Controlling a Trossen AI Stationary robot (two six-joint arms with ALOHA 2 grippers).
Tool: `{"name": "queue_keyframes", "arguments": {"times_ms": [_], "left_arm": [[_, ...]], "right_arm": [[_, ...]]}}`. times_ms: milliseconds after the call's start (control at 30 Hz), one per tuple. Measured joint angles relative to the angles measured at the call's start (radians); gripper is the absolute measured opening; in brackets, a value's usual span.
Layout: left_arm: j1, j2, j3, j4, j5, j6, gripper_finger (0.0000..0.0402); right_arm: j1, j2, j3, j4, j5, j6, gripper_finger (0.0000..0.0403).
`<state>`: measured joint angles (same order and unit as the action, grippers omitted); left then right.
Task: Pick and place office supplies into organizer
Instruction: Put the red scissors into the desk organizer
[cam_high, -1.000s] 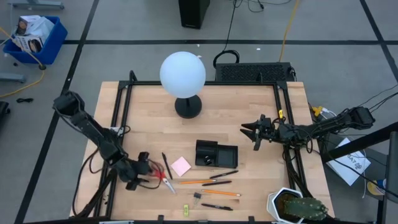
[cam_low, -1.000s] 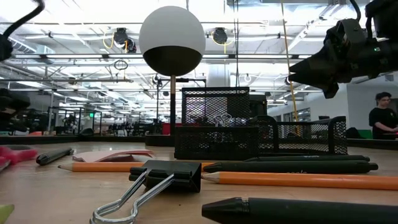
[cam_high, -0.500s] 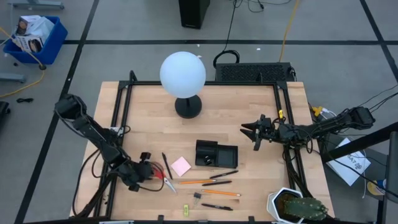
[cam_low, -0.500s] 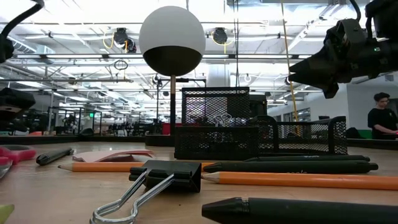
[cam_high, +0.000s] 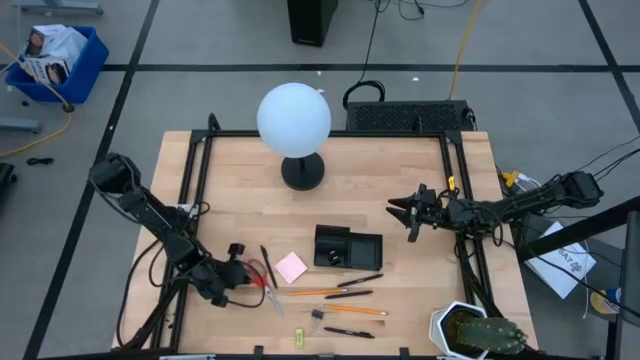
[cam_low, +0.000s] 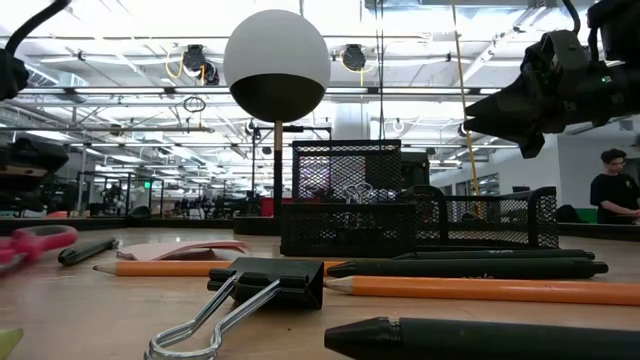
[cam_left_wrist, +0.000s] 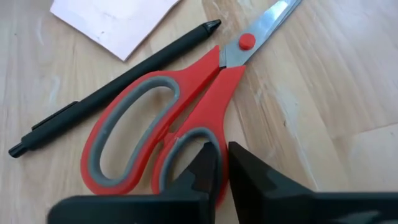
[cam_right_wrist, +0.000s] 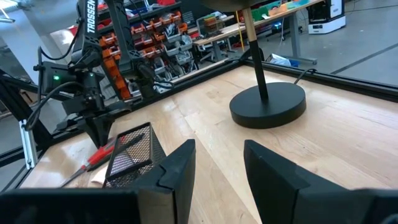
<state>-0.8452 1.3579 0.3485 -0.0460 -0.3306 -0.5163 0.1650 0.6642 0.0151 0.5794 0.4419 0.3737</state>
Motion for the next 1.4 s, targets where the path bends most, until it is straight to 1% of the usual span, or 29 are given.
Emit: {"name": "queue_keyframes", "arguments": {"times_ms": [67, 200, 333, 400, 533, 667, 833, 900, 967, 1033, 1133, 1233, 1300, 1400], "left_arm": [[0.000, 0.000, -0.001, 0.007, -0.001, -0.002, 0.0036], [0.000, -0.002, -0.002, 0.025, -0.008, -0.007, 0.0017], [0.001, -0.002, -0.002, 0.057, -0.013, 0.011, 0.0017], [0.002, -0.005, -0.003, 0.077, -0.012, 0.011, 0.0024], [0.002, -0.022, 0.000, 0.085, 0.008, 0.016, 0.0030], [0.000, -0.029, 0.034, 0.083, 0.007, 0.058, 0.0017], [0.006, -0.030, 0.099, 0.069, -0.013, 0.144, 0.0017], [0.015, -0.031, 0.135, 0.038, -0.021, 0.171, 0.0021], [0.023, -0.031, 0.175, -0.002, -0.048, 0.202, 0.0028], [0.034, -0.031, 0.218, -0.052, -0.073, 0.247, 0.0030], [0.057, -0.031, 0.282, -0.133, -0.114, 0.304, 0.0022], [0.096, -0.032, 0.334, -0.171, -0.134, 0.357, 0.0017], [0.130, -0.032, 0.357, -0.182, -0.134, 0.383, 0.0017], [0.195, -0.032, 0.378, -0.193, -0.134, 0.425, 0.0024]], "right_arm": [[0.000, 0.000, 0.000, 0.000, 0.000, 0.000, 0.0132], [0.000, 0.000, 0.000, 0.000, 0.000, 0.000, 0.0132], [0.000, 0.000, 0.000, 0.000, 0.000, 0.000, 0.0132], [0.000, 0.000, 0.000, 0.000, 0.000, -0.001, 0.0132], [0.000, 0.000, 0.000, 0.000, 0.001, -0.082, 0.0132], [0.000, 0.000, 0.000, 0.000, 0.001, -0.121, 0.0132], [0.000, 0.000, 0.000, 0.008, 0.002, -0.125, 0.0132], [0.002, 0.000, 0.000, 0.007, -0.003, -0.072, 0.0132], [0.002, 0.000, 0.000, 0.008, -0.027, 0.025, 0.0132], [0.001, 0.000, 0.000, 0.018, -0.026, 0.060, 0.0132], [-0.001, 0.000, 0.000, 0.081, -0.019, 0.148, 0.0132], [-0.001, -0.001, 0.000, 0.157, -0.010, 0.258, 0.0132], [-0.001, 0.000, 0.000, 0.181, -0.001, 0.299, 0.0132], [-0.001, 0.000, 0.000, 0.231, 0.006, 0.307, 0.0132]]}}
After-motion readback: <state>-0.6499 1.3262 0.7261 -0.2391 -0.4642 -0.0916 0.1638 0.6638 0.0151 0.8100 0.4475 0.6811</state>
